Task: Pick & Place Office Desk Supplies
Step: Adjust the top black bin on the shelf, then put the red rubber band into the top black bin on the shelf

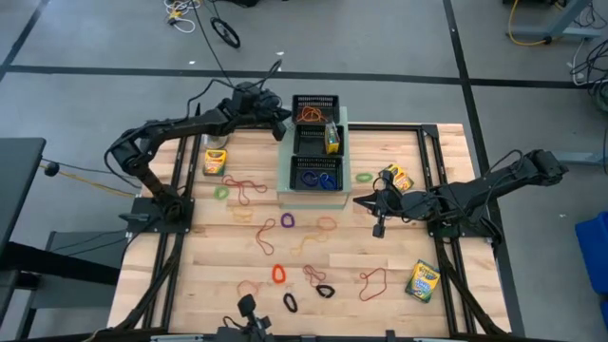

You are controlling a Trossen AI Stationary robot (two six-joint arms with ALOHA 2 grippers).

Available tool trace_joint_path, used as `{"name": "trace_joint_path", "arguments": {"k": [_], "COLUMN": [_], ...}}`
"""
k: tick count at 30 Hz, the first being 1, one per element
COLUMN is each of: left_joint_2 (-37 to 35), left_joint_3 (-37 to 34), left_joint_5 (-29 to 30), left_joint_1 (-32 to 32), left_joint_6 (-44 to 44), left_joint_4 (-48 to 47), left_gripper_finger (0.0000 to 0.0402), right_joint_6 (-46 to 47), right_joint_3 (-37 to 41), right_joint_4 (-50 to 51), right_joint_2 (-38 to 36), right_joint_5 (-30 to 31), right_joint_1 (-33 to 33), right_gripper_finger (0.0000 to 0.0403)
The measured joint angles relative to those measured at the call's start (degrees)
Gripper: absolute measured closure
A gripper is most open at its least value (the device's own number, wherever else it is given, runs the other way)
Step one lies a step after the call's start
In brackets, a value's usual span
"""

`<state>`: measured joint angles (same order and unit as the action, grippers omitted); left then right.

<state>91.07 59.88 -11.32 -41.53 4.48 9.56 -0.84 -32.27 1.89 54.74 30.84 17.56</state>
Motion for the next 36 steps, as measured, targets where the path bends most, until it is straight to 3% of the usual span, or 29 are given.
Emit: {"name": "trace_joint_path", "arguments": {"k": [10,23,29,36], "left_joint_2": [0.96,0.83,-4.74,-12.25], "left_joint_3": [0.00,0.25,0.11,0.04], "left_joint_5": [-3.01,-2.17,1.13,7.68], "left_joint_1": [-0.06,-0.04,0.63,7.85], "left_joint_6": [-0.98,-0.61,2.08,6.77], "left_joint_4": [1.79,1.80,-7.49,-24.74], "left_gripper_finger": [0.0394,0.0394,0.0394,0.0394], "right_joint_6": [-0.02,-0.20,-0.39,-2.91], "right_joint_3": [0.00,0.00,0.64,8.90], "right_joint_4": [-1.36,-1.66,-1.76,-13.91], "right_joint_2": [0.00,0.01,0.00,-2.06], "right_joint_5": [-0.06,-0.23,-0.18,-0.07], "right_joint_1": [0.00,0.00,0.00,-2.11], "right_gripper_finger": [0.0392,0.0392,0.0392,0.0396]}}
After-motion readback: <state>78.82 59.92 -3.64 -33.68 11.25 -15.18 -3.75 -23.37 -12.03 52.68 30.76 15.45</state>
